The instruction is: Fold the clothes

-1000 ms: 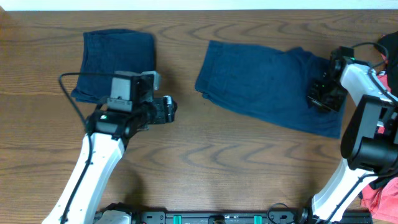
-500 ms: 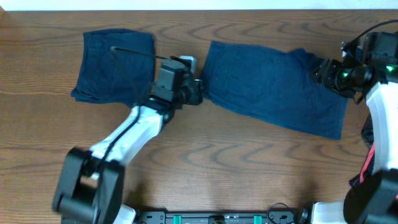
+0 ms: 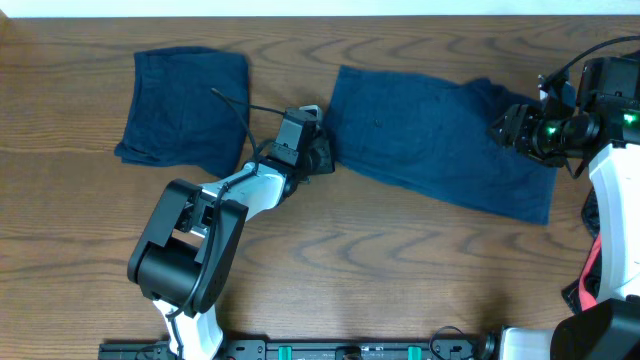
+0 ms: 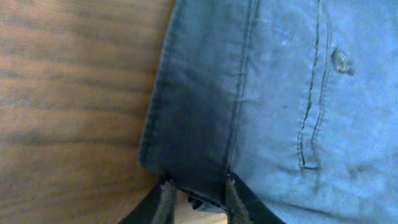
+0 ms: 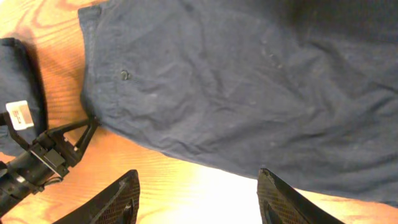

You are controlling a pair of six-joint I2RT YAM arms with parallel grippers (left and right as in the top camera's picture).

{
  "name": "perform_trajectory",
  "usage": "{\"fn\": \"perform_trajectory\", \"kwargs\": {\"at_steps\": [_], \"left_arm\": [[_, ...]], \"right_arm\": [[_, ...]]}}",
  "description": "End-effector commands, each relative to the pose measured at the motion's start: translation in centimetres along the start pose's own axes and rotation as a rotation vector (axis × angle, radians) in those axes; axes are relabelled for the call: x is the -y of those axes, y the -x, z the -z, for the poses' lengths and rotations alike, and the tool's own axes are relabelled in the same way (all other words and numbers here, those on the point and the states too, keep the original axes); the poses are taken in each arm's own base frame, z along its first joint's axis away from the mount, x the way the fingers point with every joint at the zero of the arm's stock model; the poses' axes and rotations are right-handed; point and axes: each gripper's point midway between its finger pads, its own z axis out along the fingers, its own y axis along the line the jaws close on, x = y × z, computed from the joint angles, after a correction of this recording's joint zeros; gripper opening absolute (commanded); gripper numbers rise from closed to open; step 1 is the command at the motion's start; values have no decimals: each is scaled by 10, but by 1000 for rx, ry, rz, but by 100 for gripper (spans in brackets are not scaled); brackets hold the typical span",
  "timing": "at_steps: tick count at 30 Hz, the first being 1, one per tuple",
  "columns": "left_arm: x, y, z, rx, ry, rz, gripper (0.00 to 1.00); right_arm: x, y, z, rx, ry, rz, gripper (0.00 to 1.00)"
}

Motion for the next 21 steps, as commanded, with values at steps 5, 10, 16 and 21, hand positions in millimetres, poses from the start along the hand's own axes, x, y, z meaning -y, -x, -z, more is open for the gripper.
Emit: {"fn": "perform_trajectory", "kwargs": {"at_steps": [5,10,16,21], "left_arm": [[-74,-33,18,-128,345,20,7],[-97,-40,56,-208,429,22,6],[-80,-22,95,-171,395,-46,11],[-56,-3,129,-81,347,-72,68]], "right_arm": [[9,0,1,9,-75,25,65],[44,-2,-9,18,-239,-79,67],[94,-11,-30,60,-407,-269,42],[81,-20,-61,12,-219,-229,31]]}}
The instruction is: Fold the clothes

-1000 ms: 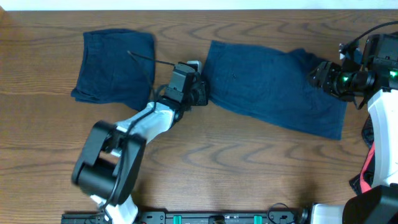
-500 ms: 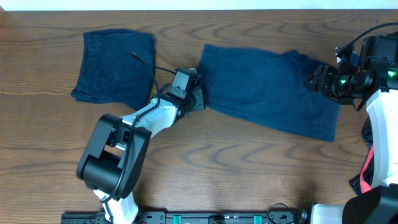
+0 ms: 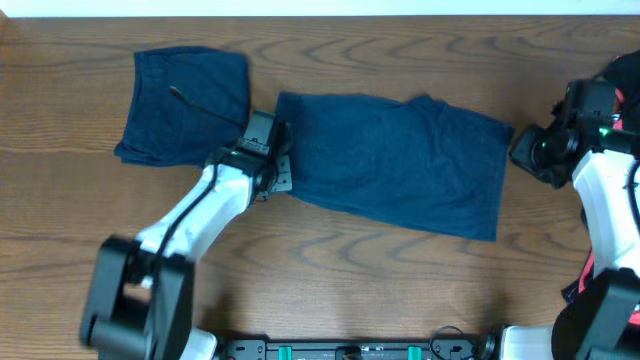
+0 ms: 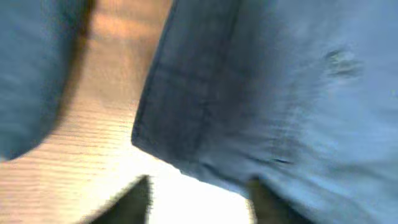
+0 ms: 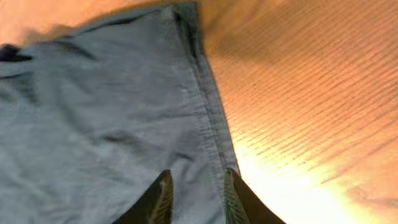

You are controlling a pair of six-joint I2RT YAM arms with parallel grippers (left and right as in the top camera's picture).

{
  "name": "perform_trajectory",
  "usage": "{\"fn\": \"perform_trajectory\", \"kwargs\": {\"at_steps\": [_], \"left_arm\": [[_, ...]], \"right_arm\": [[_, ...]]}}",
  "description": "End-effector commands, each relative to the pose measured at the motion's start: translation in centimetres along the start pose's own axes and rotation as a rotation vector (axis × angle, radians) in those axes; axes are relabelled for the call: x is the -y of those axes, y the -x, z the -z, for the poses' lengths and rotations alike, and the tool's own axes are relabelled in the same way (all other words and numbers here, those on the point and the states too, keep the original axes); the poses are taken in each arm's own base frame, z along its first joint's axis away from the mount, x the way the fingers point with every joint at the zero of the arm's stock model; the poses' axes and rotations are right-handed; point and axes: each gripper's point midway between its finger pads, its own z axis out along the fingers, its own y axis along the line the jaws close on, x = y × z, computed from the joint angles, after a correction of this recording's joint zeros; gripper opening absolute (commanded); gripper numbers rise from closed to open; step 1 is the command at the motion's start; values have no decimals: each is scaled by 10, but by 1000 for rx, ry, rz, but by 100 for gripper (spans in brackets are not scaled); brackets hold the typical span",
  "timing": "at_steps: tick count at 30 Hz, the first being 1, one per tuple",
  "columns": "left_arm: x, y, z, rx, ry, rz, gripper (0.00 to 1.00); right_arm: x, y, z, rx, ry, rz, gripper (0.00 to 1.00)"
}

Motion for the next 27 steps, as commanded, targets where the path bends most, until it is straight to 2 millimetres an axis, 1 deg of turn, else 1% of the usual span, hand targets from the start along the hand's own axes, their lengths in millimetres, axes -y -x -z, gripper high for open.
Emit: {"fn": "perform_trajectory", "kwargs": {"at_steps": [1,2,4,5,7,8,11,14,18,20,24,26,27], "left_arm": [[2,9,30,74,-10,-33,77],[2,10,38,86,-15,-32,89],[2,12,53,112,-25,-30,96],[2,13,57,122,-29,-30,96],[3,16,67,148,-39,-29,96],[3,17,70,156,-41,-38,96],[2,18,69,160,-29,-80,96],[0,13,62,134,-18,-81,95],[-2,7,55,101,-6,-83,95],[-2,7,54,98,-4,-83,95],[-2,8,54,103,-6,-83,95],[-2,8,54,103,-6,-83,95],[-2,8,54,103,-6,-83,95]], "right_arm": [[-19,-19,-10,-78,140,55,42],[-27,-27,-11,-106,186,87,51],[-31,-47,-13,-169,205,106,65],[-30,-55,-14,-197,197,108,70],[-24,-79,-18,-270,165,112,76],[-20,-89,-21,-295,147,114,78],[-10,-113,-31,-350,119,117,75],[-2,-126,-38,-372,104,113,72],[13,-130,-42,-371,32,118,70],[13,-131,-42,-374,31,118,69],[13,-133,-45,-371,37,115,64],[13,-140,-49,-380,51,109,64],[14,-146,-51,-391,52,109,70]]}}
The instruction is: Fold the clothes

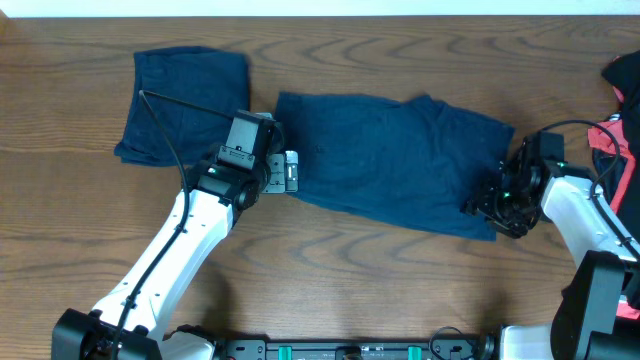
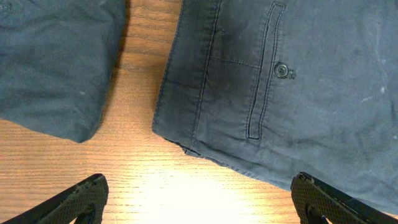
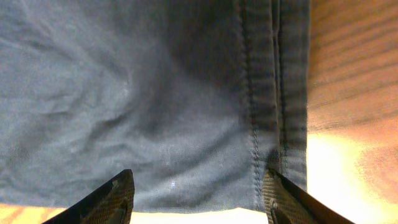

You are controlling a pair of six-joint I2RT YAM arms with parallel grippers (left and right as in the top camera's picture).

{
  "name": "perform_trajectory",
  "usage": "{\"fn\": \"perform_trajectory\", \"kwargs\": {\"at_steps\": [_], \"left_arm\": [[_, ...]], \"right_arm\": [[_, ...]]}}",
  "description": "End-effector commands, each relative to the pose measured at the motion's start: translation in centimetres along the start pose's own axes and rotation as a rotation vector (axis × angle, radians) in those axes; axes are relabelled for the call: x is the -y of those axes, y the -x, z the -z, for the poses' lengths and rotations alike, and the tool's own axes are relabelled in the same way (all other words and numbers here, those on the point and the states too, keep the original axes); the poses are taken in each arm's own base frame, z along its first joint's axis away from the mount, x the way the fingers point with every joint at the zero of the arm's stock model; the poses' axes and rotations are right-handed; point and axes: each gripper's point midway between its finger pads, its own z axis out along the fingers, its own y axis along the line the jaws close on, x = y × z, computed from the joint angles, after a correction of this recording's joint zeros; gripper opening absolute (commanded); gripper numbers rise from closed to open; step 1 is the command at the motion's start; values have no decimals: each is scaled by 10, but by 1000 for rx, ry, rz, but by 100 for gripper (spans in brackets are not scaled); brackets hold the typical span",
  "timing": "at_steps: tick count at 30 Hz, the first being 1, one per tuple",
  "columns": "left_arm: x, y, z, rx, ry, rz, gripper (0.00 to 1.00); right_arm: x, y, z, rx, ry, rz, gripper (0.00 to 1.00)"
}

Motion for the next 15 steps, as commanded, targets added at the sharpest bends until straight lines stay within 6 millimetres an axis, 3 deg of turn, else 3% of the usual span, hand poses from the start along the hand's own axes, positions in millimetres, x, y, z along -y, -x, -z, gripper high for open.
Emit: {"fn": "perform_trajectory", "kwargs": {"at_steps": [1,5,12,14,15], "left_arm": [[-4,-4,-3,-10,18,-13,95],[-4,-4,-3,-11,18,-13,95],[-4,-4,-3,-10,18,-14,95],[-4,-4,-3,-10,18,-13,96],[-4,-4,-3,-10,18,-13,96]], "right_arm": [[4,-21,-15,-53,-7,-1,72],[0,-25,-27,-43,52,6,68],[-39,3,-7,45,226,84,31],[-43,8,4,55,228,99,34],[-45,9,8,56,228,111,43]]}}
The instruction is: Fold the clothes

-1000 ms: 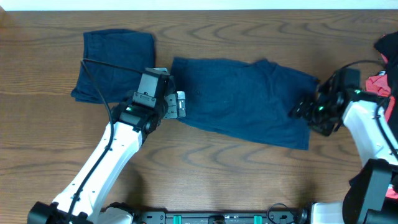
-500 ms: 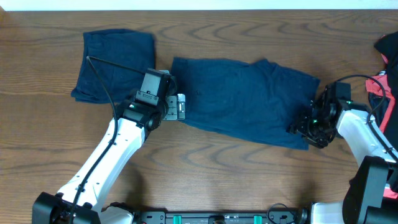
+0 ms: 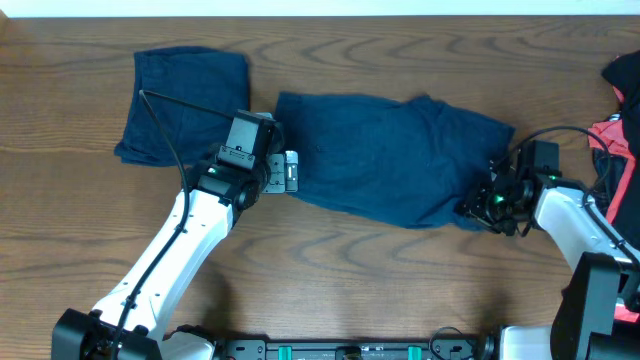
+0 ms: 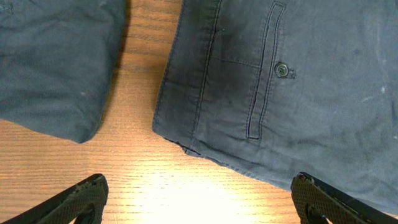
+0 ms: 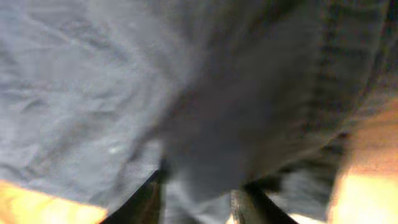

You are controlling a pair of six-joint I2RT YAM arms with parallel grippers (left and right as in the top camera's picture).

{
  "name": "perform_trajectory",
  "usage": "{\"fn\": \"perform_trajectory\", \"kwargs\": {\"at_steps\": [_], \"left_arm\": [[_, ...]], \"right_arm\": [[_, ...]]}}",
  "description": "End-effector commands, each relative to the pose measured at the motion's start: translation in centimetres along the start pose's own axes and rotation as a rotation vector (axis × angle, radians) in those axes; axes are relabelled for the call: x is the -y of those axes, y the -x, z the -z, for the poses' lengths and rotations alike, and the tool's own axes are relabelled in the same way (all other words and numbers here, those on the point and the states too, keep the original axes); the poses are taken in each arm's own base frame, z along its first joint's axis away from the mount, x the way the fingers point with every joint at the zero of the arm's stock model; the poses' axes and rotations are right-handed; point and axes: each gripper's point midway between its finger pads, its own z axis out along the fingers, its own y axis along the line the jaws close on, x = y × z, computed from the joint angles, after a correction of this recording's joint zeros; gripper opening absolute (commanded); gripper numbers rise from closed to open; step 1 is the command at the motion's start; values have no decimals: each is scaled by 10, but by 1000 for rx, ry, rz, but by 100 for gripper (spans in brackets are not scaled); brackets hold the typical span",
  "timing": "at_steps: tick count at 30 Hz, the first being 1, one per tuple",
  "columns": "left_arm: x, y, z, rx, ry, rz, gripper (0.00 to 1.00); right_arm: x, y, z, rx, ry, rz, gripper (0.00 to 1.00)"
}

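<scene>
Dark blue shorts [image 3: 390, 150] lie spread flat mid-table, waistband to the left, with a back pocket and button [image 4: 283, 70] in the left wrist view. My left gripper [image 3: 290, 172] hovers open above bare wood just off the near waistband corner [image 4: 186, 148], its fingertips [image 4: 81, 198] wide apart. My right gripper [image 3: 478, 208] is shut on the near right hem corner of the shorts [image 5: 205, 155], where the cloth is bunched between the fingers. A folded dark blue garment [image 3: 185, 105] lies at the far left.
A red item [image 3: 612, 135] and a dark cloth [image 3: 622, 70] sit at the table's right edge behind my right arm. A thin black cable [image 3: 175, 110] arcs from the left arm over the folded garment.
My right gripper, which stood open over the shorts' near right hem corner, is now shut on it, and the corner has bunched up. The left gripper has not moved.
First the shorts lay slanted further right, my left gripper shut on the waistband corner and the right open above the far end. Then the shorts lay leftward beside the folded garment. Later the left stood open off the cloth and the right open over the hem corner, now gripped.
</scene>
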Motion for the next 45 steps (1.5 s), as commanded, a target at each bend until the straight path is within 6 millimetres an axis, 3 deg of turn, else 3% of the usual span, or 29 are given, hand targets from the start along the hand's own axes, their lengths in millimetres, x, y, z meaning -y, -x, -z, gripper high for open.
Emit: {"fn": "perform_trajectory", "kwargs": {"at_steps": [1,6,7,8,9,13,16,20,28,32,33,40,45], "left_arm": [[-3,-4,-3,-10,17,-11,96],[-3,-2,-3,-4,14,-11,96],[-2,-1,-3,-1,13,-11,96],[-2,-1,-3,1,13,-10,96],[-2,0,-3,3,12,-10,96],[-2,0,-3,3,12,-10,96],[-2,0,-3,4,11,-10,96],[-2,0,-3,6,11,-10,96],[-2,0,-3,7,10,-10,96],[-2,1,-3,8,11,-10,96],[-2,1,-3,7,10,-10,96],[-1,1,-3,11,9,-10,96],[-1,2,-3,12,9,-10,96]], "right_arm": [[-22,12,18,27,60,72,52],[-24,9,25,11,53,98,50],[-21,7,24,6,40,95,52],[-17,5,23,-1,16,91,66],[-10,0,21,-17,-16,82,69],[6,-27,9,-93,-60,51,68],[6,-38,-2,-108,-20,1,56],[10,-42,-13,-90,-7,-47,55],[-7,-13,-9,8,63,39,33],[-13,-10,-3,4,77,82,41],[-13,-10,-3,4,75,91,39],[-13,-11,-2,-3,74,96,6],[-18,-2,4,22,80,138,3]]}}
